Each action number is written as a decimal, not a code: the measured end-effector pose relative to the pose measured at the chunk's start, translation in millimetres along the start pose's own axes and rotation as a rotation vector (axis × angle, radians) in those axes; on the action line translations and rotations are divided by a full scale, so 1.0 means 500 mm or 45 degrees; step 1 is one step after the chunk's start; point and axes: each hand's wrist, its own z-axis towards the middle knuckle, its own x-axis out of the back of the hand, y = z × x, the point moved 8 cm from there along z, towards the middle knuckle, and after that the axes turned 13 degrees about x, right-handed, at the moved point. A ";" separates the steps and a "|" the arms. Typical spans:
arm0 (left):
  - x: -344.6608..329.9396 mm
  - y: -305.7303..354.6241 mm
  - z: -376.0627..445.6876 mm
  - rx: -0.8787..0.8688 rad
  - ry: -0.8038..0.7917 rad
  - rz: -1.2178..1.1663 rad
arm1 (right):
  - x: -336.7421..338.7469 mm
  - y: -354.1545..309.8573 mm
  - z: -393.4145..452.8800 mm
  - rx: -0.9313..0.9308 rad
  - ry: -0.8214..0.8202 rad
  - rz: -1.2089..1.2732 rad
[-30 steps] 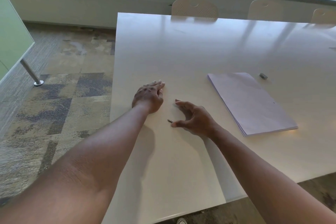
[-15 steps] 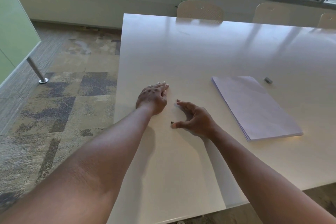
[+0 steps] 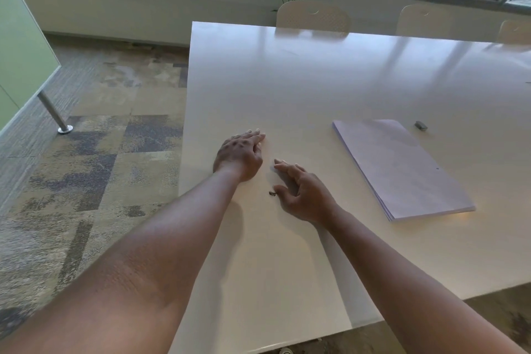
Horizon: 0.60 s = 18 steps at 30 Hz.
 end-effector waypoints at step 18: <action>-0.003 -0.002 0.002 -0.003 -0.001 -0.011 | -0.012 -0.026 0.005 -0.109 0.067 -0.008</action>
